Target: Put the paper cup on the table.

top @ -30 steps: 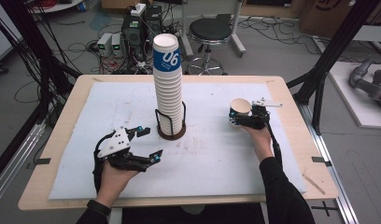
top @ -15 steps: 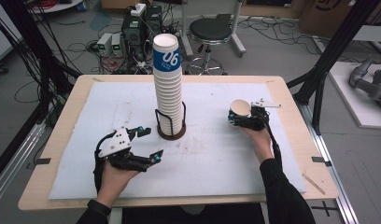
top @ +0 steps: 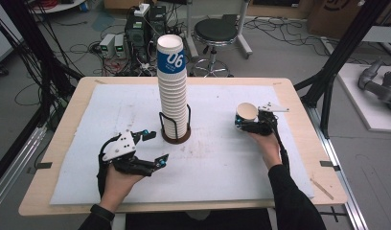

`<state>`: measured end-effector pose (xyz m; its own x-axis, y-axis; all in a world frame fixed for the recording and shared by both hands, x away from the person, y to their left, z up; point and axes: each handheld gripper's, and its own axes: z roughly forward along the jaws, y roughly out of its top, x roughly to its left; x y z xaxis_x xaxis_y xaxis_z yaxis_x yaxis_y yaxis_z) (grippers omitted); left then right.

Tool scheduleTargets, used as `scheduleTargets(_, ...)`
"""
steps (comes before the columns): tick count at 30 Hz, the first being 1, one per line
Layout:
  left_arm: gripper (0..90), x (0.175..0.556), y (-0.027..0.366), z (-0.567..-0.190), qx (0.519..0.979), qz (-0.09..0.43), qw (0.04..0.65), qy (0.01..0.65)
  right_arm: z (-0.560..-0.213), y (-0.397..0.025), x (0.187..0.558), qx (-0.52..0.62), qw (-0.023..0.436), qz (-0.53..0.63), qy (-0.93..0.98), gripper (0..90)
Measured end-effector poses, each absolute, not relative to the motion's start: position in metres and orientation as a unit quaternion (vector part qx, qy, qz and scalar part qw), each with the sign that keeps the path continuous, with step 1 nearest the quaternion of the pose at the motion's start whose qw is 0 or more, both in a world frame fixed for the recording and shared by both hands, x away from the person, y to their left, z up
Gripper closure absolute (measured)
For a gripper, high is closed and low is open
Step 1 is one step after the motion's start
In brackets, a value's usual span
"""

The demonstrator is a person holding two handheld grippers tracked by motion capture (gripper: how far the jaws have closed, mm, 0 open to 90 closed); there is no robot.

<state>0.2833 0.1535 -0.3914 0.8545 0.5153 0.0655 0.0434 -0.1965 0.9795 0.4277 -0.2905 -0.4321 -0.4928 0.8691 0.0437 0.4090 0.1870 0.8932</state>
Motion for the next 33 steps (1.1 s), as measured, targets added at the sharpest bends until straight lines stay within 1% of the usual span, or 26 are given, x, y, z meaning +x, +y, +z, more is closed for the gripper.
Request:
scheduleTargets(7,15.4,0.284,0.152,-0.391,0.749,0.193,0.605,0.186,-0.432,-0.29,0.423,0.443,0.246,0.459,0.73,13.6)
scheduleTargets(19,15.4,0.285,0.152,-0.391,0.749,0.192,0.607,0.184,-0.429,-0.295,0.408,0.453,0.262,0.443,0.728,13.6)
scheduleTargets(26,15.4,0.285,0.151,-0.39,0.749,0.193,0.606,0.184,-0.427,-0.297,0.392,0.461,0.249,0.435,0.733,13.6)
scheduleTargets(33,15.4,0.287,0.151,-0.39,0.748,0.192,0.607,0.185,-0.416,-0.301,0.371,0.446,0.228,0.462,0.732,13.6)
